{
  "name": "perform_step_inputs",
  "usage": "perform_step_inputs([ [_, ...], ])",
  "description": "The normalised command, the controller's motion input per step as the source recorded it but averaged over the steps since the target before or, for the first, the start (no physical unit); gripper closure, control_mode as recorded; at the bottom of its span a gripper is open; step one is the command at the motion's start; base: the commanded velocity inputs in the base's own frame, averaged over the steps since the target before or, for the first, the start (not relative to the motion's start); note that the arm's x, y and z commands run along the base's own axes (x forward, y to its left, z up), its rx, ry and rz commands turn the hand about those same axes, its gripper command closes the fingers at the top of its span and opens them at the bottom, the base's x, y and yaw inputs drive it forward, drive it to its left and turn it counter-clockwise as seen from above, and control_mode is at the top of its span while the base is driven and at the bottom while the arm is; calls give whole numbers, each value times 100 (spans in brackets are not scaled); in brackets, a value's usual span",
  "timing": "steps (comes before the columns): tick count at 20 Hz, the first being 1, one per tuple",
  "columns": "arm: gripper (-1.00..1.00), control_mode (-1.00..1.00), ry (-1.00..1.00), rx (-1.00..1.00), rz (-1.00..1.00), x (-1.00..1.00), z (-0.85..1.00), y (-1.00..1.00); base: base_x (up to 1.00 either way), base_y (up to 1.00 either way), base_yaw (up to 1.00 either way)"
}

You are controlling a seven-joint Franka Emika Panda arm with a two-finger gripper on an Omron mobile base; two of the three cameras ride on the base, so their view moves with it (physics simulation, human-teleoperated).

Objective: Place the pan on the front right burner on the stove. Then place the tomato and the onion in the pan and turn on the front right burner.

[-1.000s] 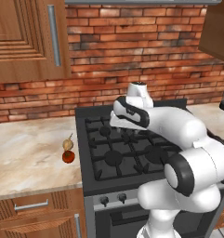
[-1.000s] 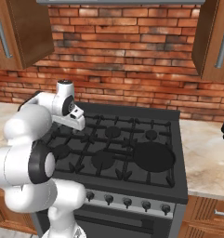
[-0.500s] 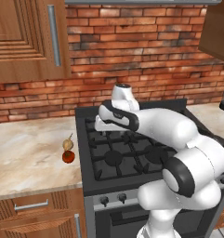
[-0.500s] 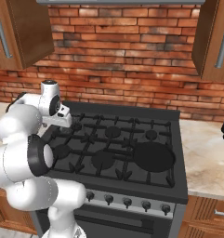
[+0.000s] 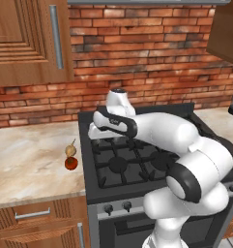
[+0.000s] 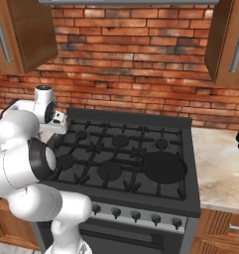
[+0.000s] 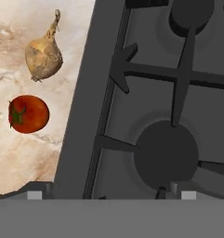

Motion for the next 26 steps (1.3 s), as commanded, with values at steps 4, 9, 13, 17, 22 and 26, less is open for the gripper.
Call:
perform_step_inputs([
  [4,-100,-100,-3,2,10,0,0,46,0,0,0],
  [9,-100,-100,-6,2,8,0,0,46,0,0,0],
  [13,-100,-100,-7,2,6,5,0,45,0,0,0],
  [17,-100,-100,-5,2,3,8,0,35,0,0,0],
  [22,-100,-100,-1,1,2,19,-1,30,0,0,0],
  [26,-100,-100,0,0,0,16,-3,17,0,0,0],
])
